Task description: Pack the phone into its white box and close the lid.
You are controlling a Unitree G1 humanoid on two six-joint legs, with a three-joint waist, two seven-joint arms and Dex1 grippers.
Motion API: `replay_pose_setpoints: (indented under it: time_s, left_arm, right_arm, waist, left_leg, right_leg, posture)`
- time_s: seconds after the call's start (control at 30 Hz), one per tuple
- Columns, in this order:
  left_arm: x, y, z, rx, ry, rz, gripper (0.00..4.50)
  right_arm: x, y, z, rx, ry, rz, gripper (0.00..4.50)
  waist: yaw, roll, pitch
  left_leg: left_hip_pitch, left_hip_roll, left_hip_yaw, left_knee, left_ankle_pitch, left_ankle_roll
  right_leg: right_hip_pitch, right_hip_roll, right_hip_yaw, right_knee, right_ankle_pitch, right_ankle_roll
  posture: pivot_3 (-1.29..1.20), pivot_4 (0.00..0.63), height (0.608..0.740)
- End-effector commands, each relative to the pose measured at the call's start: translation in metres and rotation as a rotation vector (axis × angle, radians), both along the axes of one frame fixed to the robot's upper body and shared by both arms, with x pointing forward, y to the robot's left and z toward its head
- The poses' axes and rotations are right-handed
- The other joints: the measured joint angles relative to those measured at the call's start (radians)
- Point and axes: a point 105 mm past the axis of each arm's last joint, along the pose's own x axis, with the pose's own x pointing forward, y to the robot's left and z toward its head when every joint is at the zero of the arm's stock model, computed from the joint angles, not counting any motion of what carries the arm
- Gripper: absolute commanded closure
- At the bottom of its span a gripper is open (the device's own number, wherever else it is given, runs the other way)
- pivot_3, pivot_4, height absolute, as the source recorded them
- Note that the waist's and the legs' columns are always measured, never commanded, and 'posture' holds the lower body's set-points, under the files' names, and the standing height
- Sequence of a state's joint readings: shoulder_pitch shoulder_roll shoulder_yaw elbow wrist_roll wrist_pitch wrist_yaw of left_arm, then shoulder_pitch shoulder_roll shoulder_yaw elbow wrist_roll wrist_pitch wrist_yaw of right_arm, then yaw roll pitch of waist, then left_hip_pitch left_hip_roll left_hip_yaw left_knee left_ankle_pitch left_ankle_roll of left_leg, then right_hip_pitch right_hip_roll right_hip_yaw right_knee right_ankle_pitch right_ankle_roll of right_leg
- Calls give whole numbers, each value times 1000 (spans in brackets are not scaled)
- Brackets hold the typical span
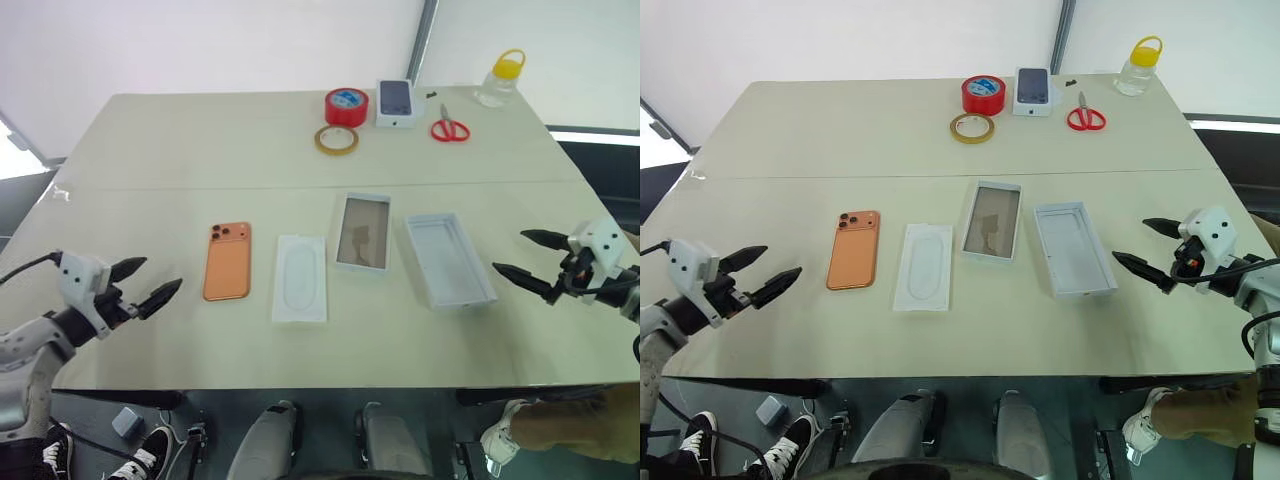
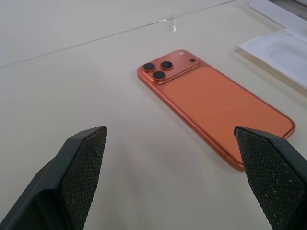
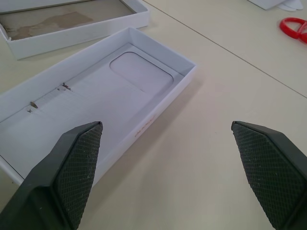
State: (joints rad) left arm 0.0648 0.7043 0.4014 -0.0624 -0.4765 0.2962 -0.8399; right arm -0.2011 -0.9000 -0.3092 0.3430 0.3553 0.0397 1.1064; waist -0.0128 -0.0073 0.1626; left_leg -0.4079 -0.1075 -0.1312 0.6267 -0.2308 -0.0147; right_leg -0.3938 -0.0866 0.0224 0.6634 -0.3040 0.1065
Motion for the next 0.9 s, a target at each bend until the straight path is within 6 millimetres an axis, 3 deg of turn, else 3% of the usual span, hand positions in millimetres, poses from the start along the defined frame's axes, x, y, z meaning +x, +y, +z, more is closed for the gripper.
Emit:
replay_pose_setpoints:
  time_s: [0.03, 0.33, 0.5, 0.7, 0.9]
  left_arm:
    - [7, -9, 16, 12, -44, 6, 40]
    - [8, -61, 18, -160, 90, -69, 40]
    - [-1, -115, 14, -387, 218, -190, 40]
    - [-7, -138, 4, -549, 362, -188, 40]
    - [-6, -141, -2, -559, 400, -157, 40]
  right_arm:
    - [4, 16, 15, -25, -55, 67, 0]
    - [3, 87, 26, -52, -63, 331, 0]
    - [-14, 133, 29, -43, -25, 552, 0]
    - [-28, 156, 28, -29, 2, 662, 0]
    - [-20, 150, 24, -47, -2, 628, 0]
  waist:
    - [-1, 0, 0]
    - [2, 1, 1]
    - [4, 0, 1]
    - [1, -1, 1]
    - [4, -1, 1]
  left_leg:
    - [0, 0, 0, 0, 0, 0]
    - [0, 0, 0, 0, 0, 0]
    - [-1, 0, -1, 1, 0, 0]
    - [-1, 0, -1, 2, 0, 0]
    - [-1, 0, -1, 2, 0, 0]
  right_leg:
    - [0, 0, 0, 0, 0, 0]
    - [0, 0, 0, 0, 0, 0]
    - [0, 0, 0, 0, 0, 1]
    - [0, 0, -1, 1, 0, 1]
    - [0, 0, -1, 0, 0, 1]
  posture:
    - [0, 150, 740]
    - [0, 150, 740]
    - [0, 150, 740]
    - [0, 150, 740]
    - [0, 150, 740]
